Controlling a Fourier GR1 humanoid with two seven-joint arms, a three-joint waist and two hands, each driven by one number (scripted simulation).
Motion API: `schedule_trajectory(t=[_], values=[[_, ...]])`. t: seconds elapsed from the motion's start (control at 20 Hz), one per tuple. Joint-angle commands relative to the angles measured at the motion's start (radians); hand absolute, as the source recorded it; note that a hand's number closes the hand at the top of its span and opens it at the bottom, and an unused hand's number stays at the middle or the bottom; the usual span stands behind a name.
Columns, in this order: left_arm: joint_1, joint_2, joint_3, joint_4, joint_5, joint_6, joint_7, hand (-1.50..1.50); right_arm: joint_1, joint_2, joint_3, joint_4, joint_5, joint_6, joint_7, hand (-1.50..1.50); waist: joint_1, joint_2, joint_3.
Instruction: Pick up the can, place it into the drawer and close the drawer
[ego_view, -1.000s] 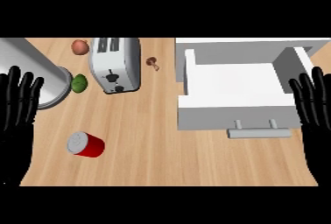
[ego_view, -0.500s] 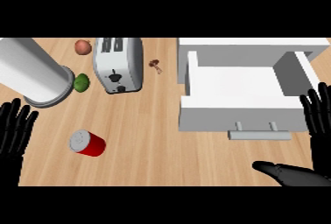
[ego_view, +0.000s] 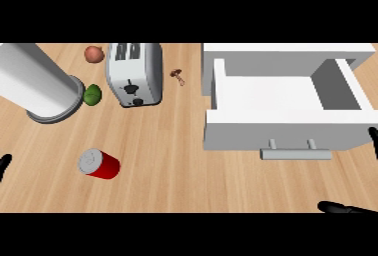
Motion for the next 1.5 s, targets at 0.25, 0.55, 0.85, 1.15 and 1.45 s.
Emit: schedule_trajectory(t=[0.25, 0.55, 0.85, 1.15, 1.45], values=[[-0.016, -0.036, 0.045, -0.095, 0.064, 0.013, 0.154, -1.50, 0.093, -0.029, -0.115, 0.022, -0.109, 0.132, -0.081, -1.50, -0.005, 0.001, 0.000], [0.057, -0.122, 0.072, -0.082, 0.157, 0.001, 0.113, -1.50, 0.174, -0.029, -0.182, 0.010, -0.167, 0.189, -0.127, -1.50, -0.001, -0.002, -0.001], [-0.030, -0.137, 0.095, 0.016, 0.200, 0.004, 0.135, -1.50, 0.205, -0.022, -0.214, 0.001, -0.201, 0.235, -0.135, -1.50, -0.004, -0.001, -0.001], [-0.093, -0.137, 0.101, 0.078, 0.208, 0.021, 0.166, -1.50, 0.232, -0.022, -0.280, -0.067, -0.267, 0.276, -0.076, -1.50, -0.006, 0.000, -0.001], [-0.188, -0.129, 0.115, 0.276, 0.170, 0.031, 0.077, -1.50, 0.214, -0.018, -0.334, -0.017, -0.301, 0.323, -0.077, -1.50, -0.008, 0.001, -0.001]])
